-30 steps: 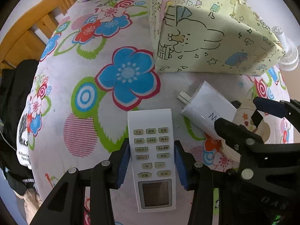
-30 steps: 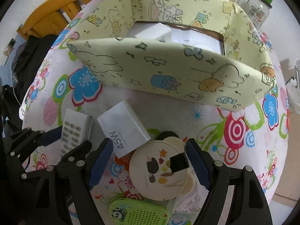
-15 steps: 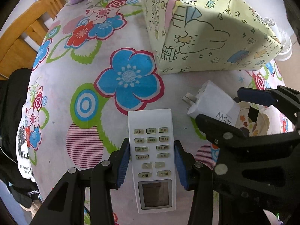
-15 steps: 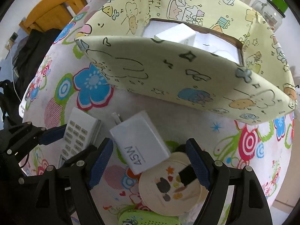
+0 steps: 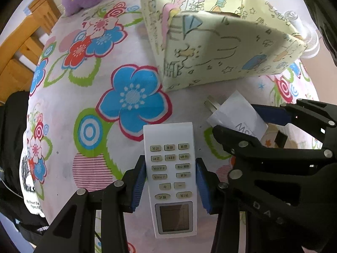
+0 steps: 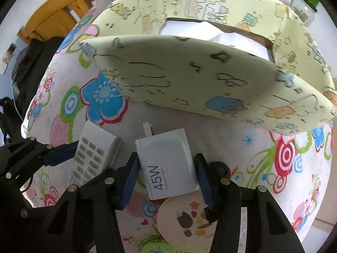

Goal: Organize rigid objects
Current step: 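Grasp the white charger with the right tool while the left tool holds the remote, then carry the remote and charger over the fabric box with both tools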

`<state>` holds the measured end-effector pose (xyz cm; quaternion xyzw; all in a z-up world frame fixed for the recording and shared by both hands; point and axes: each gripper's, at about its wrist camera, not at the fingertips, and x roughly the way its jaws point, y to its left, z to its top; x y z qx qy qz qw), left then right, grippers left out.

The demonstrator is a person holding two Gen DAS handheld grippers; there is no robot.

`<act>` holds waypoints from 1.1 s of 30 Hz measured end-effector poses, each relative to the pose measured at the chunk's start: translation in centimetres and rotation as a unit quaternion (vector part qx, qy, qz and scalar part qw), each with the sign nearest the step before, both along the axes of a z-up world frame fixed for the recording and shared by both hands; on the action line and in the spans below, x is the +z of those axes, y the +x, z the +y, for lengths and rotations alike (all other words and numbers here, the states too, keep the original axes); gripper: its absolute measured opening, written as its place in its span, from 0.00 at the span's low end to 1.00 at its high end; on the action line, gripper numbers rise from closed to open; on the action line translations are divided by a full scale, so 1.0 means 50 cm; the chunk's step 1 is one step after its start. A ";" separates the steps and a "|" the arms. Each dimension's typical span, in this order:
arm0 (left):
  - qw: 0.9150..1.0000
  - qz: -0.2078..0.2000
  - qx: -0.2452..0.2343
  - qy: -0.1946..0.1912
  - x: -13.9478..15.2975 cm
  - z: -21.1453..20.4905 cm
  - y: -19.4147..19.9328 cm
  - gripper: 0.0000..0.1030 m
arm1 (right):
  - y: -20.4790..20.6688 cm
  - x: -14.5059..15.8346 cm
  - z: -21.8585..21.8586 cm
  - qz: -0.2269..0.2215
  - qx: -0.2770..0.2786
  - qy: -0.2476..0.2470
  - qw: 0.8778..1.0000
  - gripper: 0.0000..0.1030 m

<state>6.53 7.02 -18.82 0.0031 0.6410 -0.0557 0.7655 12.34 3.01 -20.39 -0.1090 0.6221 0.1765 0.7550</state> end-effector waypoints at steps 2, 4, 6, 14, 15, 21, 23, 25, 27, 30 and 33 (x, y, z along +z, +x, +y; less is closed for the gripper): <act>1.000 -0.005 -0.005 -0.001 0.007 -0.002 0.008 0.44 | 0.001 0.010 -0.017 -0.004 -0.009 -0.001 1.000 0.52; 1.000 -0.009 -0.009 -0.003 0.013 -0.004 0.014 0.44 | -0.002 0.017 -0.024 -0.007 -0.014 -0.003 1.000 0.51; 1.000 -0.013 -0.014 -0.005 0.017 -0.007 0.019 0.44 | -0.005 0.027 -0.028 -0.010 -0.026 -0.001 1.000 0.51; 0.999 -0.025 -0.029 -0.020 0.049 -0.011 0.025 0.44 | -0.027 0.076 -0.090 -0.025 -0.054 0.008 0.998 0.50; 0.999 -0.026 -0.031 -0.020 0.058 -0.018 0.027 0.44 | -0.032 0.081 -0.096 -0.028 -0.057 0.009 0.998 0.50; 0.998 -0.040 -0.043 -0.022 0.092 -0.034 0.026 0.44 | -0.061 0.123 -0.148 -0.046 -0.069 0.013 0.996 0.50; 0.998 -0.045 -0.048 -0.024 0.106 -0.033 0.005 0.43 | -0.067 0.148 -0.181 -0.053 -0.074 0.016 0.996 0.50; 0.997 -0.050 -0.052 -0.026 0.115 -0.039 0.004 0.43 | -0.072 0.159 -0.191 -0.057 -0.078 0.017 0.995 0.50; 0.997 -0.053 -0.056 -0.029 0.125 -0.041 0.000 0.43 | -0.080 0.172 -0.200 -0.063 -0.083 0.018 0.994 0.50; 0.996 -0.058 -0.062 -0.034 0.139 -0.046 -0.003 0.43 | -0.087 0.182 -0.199 -0.074 -0.090 0.017 0.993 0.49; 0.995 -0.064 -0.069 -0.032 0.152 -0.049 -0.006 0.43 | -0.091 0.192 -0.198 -0.080 -0.094 0.017 0.992 0.49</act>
